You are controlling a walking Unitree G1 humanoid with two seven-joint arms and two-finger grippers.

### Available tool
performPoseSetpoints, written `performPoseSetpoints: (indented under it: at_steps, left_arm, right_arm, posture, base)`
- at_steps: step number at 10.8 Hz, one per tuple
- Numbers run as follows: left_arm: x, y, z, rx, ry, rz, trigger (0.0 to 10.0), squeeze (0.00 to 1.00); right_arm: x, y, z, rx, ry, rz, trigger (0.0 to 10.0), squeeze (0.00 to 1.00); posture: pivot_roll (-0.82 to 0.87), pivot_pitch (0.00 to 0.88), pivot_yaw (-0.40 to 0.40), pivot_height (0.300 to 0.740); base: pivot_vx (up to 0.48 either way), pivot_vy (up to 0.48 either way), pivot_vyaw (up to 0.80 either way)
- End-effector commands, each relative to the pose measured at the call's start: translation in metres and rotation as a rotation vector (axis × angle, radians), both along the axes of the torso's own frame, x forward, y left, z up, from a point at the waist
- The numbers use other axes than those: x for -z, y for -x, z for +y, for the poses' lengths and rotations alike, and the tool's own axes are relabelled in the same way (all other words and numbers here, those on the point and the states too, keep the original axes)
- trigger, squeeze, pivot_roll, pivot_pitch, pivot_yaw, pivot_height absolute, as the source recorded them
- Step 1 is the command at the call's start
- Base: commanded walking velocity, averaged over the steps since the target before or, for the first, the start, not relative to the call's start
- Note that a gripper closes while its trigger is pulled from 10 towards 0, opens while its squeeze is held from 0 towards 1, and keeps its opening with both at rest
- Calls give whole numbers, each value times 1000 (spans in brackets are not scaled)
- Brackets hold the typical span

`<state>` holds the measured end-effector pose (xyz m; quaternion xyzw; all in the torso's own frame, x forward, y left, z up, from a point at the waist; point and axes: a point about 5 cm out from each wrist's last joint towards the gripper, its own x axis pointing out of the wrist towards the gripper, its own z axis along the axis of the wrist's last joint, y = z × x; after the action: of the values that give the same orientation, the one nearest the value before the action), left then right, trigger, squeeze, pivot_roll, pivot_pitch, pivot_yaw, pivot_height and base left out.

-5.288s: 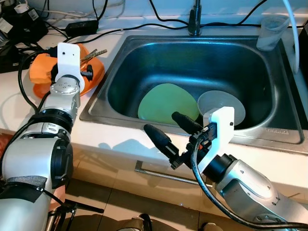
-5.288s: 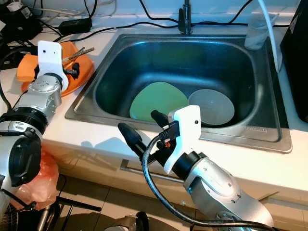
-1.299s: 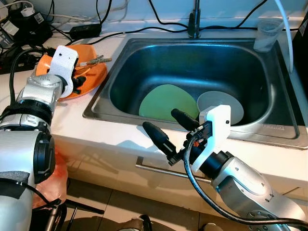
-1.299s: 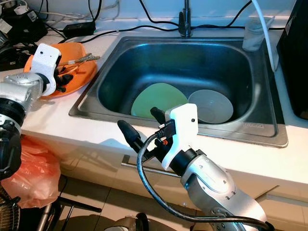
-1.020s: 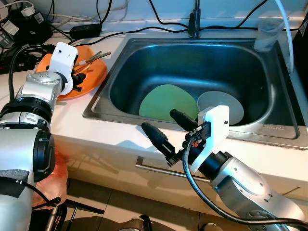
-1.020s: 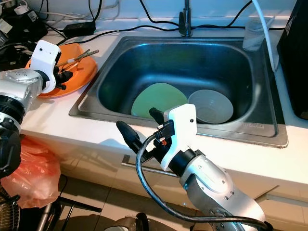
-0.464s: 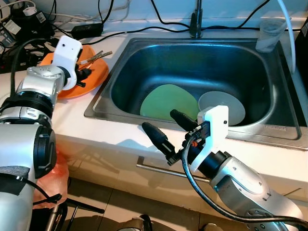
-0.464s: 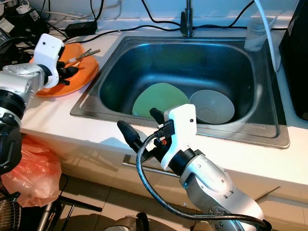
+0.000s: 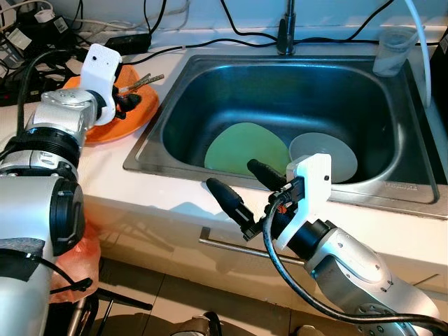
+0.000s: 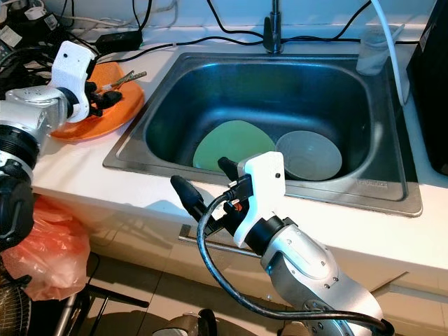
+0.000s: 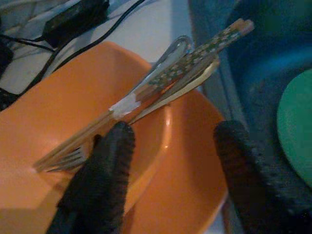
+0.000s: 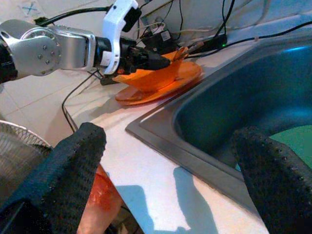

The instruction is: Kitchen organization

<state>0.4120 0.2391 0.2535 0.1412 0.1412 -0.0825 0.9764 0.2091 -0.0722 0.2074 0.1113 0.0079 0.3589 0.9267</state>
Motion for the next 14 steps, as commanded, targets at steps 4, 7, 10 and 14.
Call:
performPoseSetpoints:
  at_steps: [4, 7, 10, 14]
  left_arm:
    - [-25, -7, -18, 13, 115, -184, 10000, 1000]
    - [-20, -9, -27, 9, -16, -206, 10000, 1000]
    - [-10, -10, -33, 29, -143, -215, 10000, 1000]
    - [1, -10, -39, 29, -244, -217, 10000, 1000]
  right_arm:
    - [0, 1, 2, -26, 1, -4, 10000, 0]
    - [0, 1, 2, -27, 6, -6, 10000, 0]
    - [0, 2, 3, -27, 3, -5, 10000, 0]
    - [1, 8, 2, -5, -5, 14, 10000, 0]
  posture:
    - [-130, 94, 163, 740]
    - [-134, 95, 161, 740]
    - [-134, 104, 165, 740]
    - [-156, 133, 184, 740]
  base:
    - [0, 0, 0]
    - [0, 0, 0]
    - [0, 0, 0]
    - [0, 0, 0]
